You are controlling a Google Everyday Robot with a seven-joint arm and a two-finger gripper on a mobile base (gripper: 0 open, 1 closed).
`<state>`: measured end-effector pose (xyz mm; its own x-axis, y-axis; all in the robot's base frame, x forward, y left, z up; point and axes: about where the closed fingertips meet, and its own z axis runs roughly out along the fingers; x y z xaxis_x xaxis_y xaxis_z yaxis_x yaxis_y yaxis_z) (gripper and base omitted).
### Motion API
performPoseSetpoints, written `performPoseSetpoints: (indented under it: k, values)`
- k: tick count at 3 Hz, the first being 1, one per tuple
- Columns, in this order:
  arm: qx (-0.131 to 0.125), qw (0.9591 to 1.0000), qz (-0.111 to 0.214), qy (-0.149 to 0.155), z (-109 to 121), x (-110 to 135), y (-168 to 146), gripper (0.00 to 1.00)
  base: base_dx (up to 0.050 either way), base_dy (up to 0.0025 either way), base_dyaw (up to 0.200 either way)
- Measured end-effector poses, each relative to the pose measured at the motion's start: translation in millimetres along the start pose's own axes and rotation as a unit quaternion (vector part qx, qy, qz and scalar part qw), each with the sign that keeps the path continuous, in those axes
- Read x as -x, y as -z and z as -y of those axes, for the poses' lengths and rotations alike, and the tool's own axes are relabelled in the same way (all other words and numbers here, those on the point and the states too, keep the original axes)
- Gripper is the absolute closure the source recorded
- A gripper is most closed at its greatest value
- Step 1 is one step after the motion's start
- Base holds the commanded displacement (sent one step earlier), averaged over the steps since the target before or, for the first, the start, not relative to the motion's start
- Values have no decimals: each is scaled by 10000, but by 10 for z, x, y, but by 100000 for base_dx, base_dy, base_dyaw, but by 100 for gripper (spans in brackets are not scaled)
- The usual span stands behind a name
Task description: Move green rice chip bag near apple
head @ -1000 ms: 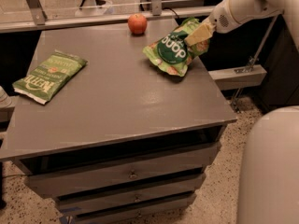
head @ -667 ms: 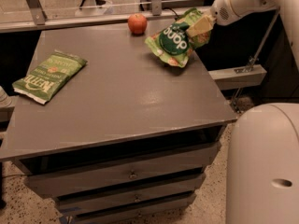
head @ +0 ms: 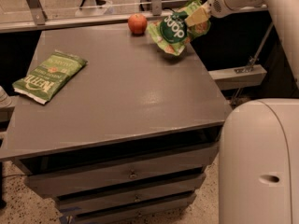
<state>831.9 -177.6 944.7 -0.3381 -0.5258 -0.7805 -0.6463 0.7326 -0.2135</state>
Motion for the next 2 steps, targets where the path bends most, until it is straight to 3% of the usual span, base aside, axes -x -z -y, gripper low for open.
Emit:
performPoseSetpoints:
  k: [1, 2]
  values:
    - [-358, 9979, -52, -545, 49, 15, -84, 100, 0, 0, 0]
    - [-649, 9906, -71, -1203, 56, -82, -133, 100, 0, 0, 0]
